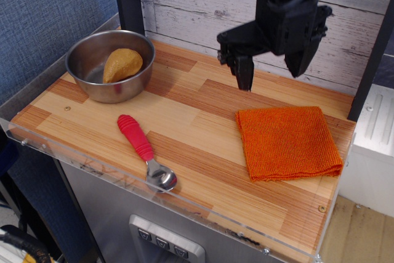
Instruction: Move the orange cloth to the right of the pot
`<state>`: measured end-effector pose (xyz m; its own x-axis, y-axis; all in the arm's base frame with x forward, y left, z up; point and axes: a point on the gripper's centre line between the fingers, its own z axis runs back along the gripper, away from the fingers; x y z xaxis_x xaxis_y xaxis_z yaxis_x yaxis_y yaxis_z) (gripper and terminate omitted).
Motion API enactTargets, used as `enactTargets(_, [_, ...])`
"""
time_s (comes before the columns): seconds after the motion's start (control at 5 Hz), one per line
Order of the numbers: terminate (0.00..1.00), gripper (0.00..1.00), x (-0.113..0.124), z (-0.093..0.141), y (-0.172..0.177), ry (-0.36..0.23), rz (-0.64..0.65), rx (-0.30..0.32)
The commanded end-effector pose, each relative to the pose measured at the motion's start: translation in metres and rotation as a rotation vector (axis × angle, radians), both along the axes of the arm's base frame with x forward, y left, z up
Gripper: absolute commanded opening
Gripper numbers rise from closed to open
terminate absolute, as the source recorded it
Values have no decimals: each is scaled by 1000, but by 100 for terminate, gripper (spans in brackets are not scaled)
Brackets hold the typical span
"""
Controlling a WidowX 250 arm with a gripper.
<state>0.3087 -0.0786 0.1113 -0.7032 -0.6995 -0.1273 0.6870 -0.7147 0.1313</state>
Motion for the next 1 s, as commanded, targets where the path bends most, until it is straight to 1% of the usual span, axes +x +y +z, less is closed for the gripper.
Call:
enactTargets(0.0, [0,100,4,-19,-12,16,-10,18])
enactTargets(0.2, [0,100,7,-38,-12,57,-14,26])
enactTargets(0.6, [0,100,13,-64,-13,107,-19,21])
enactTargets(0.8, [0,100,14,-76,-14,102,-22,42])
